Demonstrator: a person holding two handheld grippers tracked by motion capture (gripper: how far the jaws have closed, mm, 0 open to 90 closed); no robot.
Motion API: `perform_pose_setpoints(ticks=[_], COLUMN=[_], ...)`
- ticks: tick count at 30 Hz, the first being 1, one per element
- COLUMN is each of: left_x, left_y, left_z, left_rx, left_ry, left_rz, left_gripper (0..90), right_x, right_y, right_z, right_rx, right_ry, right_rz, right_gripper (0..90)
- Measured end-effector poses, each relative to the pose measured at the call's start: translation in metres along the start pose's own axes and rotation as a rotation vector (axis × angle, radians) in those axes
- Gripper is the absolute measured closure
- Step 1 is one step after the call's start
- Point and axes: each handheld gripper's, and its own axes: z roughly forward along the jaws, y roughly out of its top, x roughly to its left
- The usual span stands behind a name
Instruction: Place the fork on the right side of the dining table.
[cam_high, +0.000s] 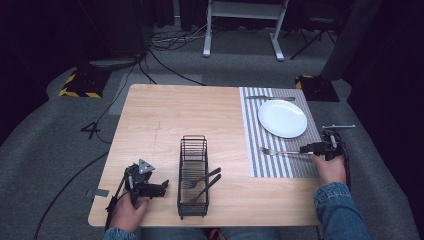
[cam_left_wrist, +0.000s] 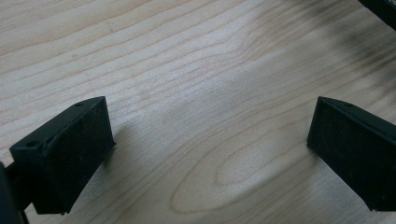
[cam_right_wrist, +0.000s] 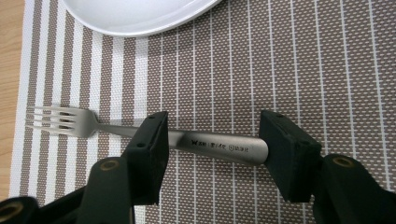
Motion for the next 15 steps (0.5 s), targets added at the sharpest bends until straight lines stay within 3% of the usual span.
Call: perform_pose_setpoints(ticks=[15], left_x=[0.0000], left_y=[0.0000], left_z=[0.0000], left_rx=[0.000], left_ry=[0.000], left_rz=[0.000], left_gripper=[0.3], right_x=[-0.0032], right_y=[-0.0011], right_z=[-0.0036], right_rx=[-0.019], right_ry=[-0.031], right_rz=[-0.005], right_gripper=[43.8])
